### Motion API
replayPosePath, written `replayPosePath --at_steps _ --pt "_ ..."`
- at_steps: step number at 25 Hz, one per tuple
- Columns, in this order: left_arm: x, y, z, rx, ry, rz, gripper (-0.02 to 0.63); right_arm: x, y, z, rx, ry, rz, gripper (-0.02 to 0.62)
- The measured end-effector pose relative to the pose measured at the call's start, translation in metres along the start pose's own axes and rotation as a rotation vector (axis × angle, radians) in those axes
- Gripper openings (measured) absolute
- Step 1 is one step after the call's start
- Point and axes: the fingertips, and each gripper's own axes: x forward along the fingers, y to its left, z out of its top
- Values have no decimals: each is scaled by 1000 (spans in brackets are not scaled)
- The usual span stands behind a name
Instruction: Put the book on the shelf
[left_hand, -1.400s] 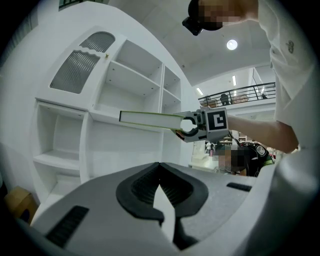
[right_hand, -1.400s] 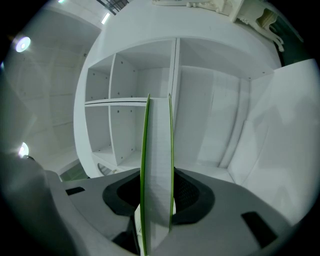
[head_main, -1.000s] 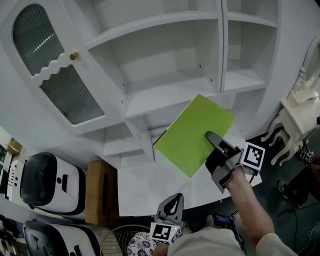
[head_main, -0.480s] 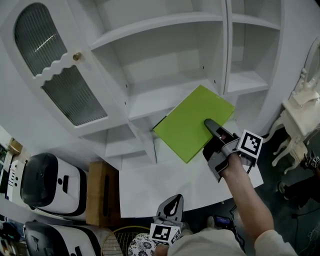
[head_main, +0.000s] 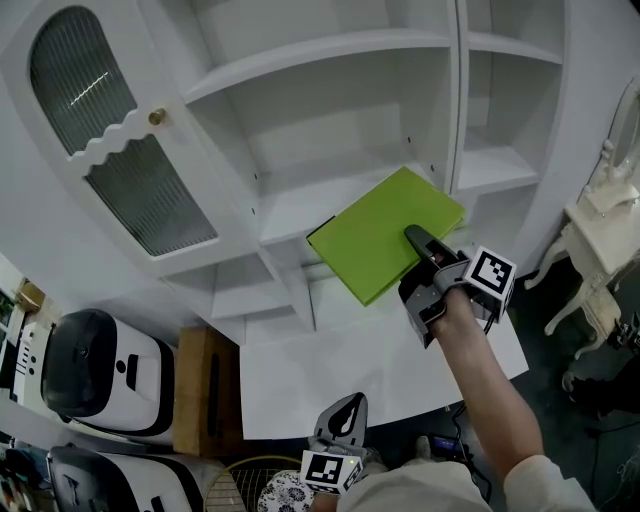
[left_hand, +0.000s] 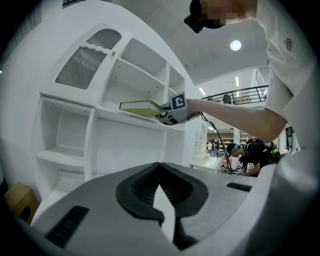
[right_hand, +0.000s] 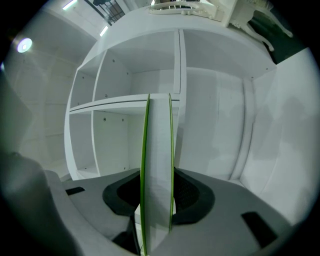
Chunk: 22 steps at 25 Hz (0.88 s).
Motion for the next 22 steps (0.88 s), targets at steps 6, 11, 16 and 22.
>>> replayPosePath --at_steps 6,11,16,22 --pt "0 2 0 -1 -4 2 2 13 -9 5 44 -39 -24 146" --pt "-2 8 0 -4 -2 12 2 22 -13 8 75 -63 -27 146" --pt "-3 12 -2 -5 6 21 2 30 -16 11 89 -77 -24 146" --pt "-3 16 0 -3 4 19 2 39 -16 12 95 -88 -27 146"
